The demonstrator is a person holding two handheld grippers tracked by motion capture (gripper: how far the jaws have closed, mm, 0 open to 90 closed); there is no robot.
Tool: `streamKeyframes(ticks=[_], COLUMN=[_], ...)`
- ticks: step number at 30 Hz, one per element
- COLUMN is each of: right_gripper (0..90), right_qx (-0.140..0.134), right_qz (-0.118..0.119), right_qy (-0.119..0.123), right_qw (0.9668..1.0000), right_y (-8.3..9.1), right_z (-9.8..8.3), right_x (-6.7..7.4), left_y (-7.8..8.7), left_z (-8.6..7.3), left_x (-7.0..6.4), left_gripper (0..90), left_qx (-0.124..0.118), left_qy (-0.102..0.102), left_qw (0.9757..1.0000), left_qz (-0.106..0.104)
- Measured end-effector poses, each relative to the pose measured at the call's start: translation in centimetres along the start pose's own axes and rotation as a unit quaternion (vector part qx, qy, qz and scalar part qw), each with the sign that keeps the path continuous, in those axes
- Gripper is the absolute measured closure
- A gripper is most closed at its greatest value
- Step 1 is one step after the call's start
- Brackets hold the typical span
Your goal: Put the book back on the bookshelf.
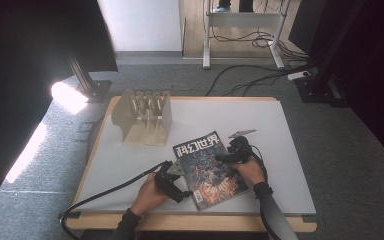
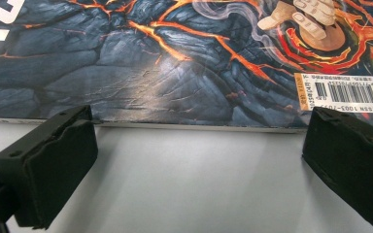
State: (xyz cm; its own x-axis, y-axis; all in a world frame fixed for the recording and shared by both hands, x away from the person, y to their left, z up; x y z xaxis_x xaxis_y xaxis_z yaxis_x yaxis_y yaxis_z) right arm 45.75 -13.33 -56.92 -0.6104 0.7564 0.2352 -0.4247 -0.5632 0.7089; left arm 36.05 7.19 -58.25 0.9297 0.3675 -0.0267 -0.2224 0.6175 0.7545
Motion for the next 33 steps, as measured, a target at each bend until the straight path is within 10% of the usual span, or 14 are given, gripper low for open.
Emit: streamKeyframes(ticks=[12, 20, 33], right_gripper=[40.1, 46.5, 56.3], right_qx=[0.004, 0.021, 0.014], right_qz=[0.021, 0.035, 0.074], right_qy=[-0.074, -0.053, -0.029], right_qw=[0.9971, 0.9978, 0.9968], right_y=[0.9, 1.6, -0.6], right_z=[-0.5, -1.3, 2.4], right_x=[-0.2, 0.3, 0.2], left_y=[0.0, 0.0, -0.1], left_z=[0.0, 0.0, 0.0], left_x=[0.0, 0.0, 0.0], left_gripper=[0.0, 0.0, 0.0], left_qx=[-0.001, -0.001, -0.002], left_qy=[0.003, 0.001, 0.002], left_qw=[1.0000, 1.0000, 1.0000], left_qz=[0.000, 0.001, 0.004])
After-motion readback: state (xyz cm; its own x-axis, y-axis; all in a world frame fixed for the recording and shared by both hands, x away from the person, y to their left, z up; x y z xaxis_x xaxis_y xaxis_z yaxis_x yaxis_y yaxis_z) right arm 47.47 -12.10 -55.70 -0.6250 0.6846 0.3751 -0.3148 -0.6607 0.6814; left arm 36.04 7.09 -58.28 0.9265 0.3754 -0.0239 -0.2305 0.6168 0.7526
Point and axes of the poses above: each handheld gripper's, and its own axes: y roughly backward along the jaws, z roughly out of its top, x roughly to its left, the point moved 7 cm from there along -y, roughly forward along the jaws, and after that the axes turned 1 degree about -z, right-handed, at the moved point
